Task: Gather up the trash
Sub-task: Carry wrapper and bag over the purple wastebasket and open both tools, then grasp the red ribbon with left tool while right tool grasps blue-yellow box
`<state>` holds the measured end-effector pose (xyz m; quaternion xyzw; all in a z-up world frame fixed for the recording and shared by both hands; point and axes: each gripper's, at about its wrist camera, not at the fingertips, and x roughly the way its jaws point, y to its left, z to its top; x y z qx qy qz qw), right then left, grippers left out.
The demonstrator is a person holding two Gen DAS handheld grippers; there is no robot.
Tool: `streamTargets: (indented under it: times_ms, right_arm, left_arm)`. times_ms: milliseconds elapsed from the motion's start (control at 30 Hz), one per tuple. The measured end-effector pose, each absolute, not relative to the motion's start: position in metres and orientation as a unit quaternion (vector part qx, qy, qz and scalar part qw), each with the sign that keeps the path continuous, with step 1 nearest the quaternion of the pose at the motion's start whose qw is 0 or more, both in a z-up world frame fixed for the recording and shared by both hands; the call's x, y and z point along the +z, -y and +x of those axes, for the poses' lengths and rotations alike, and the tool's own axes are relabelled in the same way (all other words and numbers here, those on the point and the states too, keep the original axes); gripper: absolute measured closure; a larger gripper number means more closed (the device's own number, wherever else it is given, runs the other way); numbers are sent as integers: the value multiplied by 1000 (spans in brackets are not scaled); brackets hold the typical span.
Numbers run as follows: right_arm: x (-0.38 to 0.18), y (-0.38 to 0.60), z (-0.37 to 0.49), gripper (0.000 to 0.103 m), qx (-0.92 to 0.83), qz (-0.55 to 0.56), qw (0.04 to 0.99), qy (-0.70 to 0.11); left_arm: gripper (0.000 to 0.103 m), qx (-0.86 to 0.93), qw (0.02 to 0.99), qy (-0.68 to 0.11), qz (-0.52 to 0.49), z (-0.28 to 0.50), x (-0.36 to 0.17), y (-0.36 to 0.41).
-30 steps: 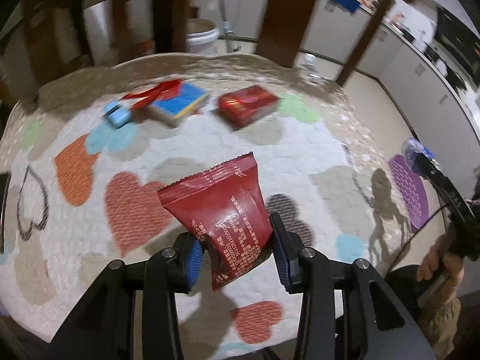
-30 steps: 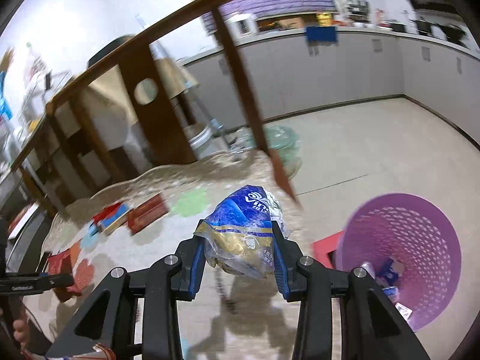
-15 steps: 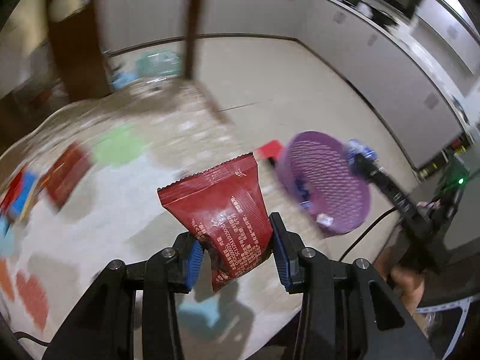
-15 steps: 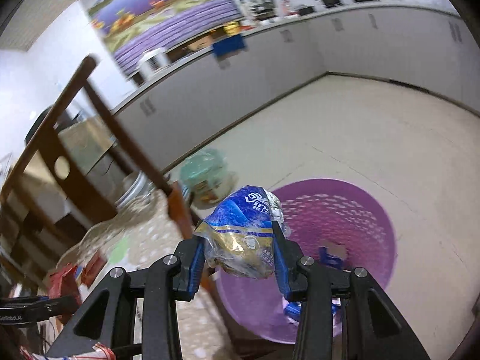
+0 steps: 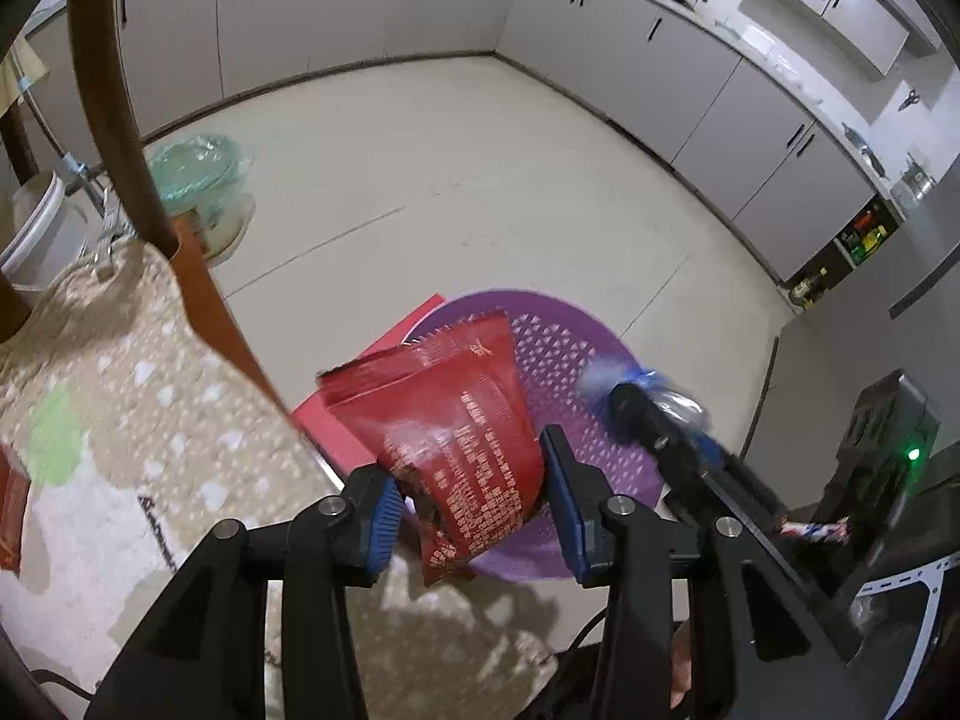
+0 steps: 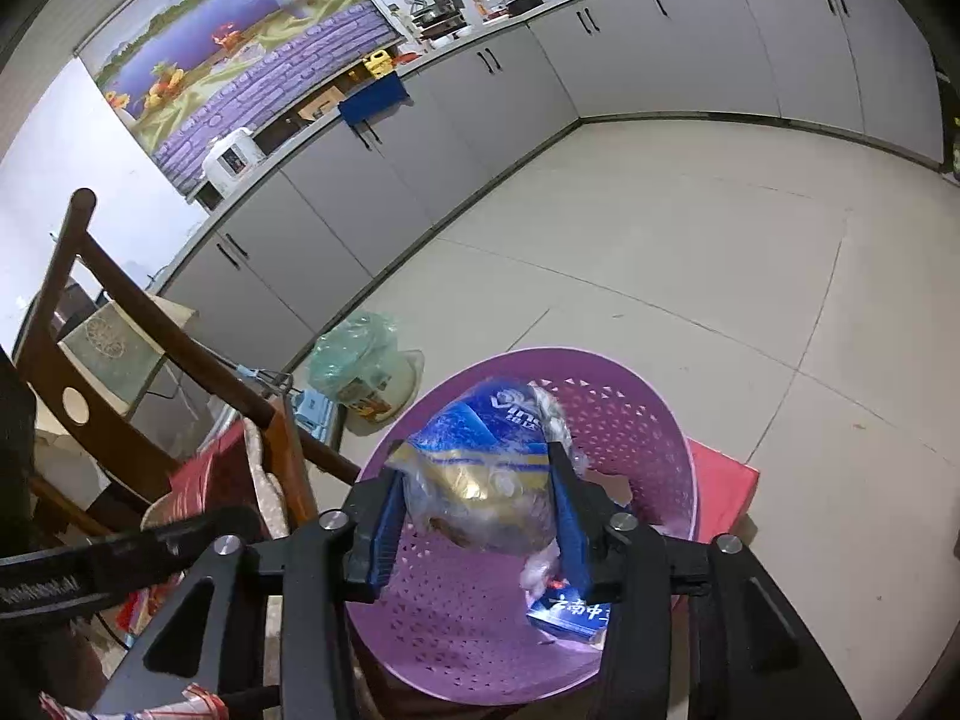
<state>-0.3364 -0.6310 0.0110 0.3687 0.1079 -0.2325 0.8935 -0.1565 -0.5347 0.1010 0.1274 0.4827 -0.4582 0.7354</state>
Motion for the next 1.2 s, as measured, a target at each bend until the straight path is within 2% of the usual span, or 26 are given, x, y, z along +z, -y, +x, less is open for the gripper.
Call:
streamTargets:
  times_ms: [67, 133, 400, 767, 1033, 1200]
  right_arm:
    - [10, 632, -339, 45, -238, 375, 890, -106]
    - [11, 631, -337, 42, -243, 374, 889, -104]
    - [24, 610, -319, 36, -250, 334, 902, -112]
    - [42, 555, -275, 28, -221, 259, 932, -127]
    - [45, 526, -247, 28, -211, 224, 941, -144]
    - [50, 512, -232, 27, -201, 207, 945, -152]
  left_arm:
    - [47, -464, 735, -480, 117, -156, 104, 531]
    - [43, -464, 739, -476, 110, -155, 107, 522]
    - [39, -420, 757, -495, 74, -134, 101, 455]
    - [39, -277, 820, -500, 44, -81, 93, 282]
    - [37, -138, 867, -476, 56, -25, 88, 162]
    - [35, -90, 875, -472, 50, 29, 82, 126]
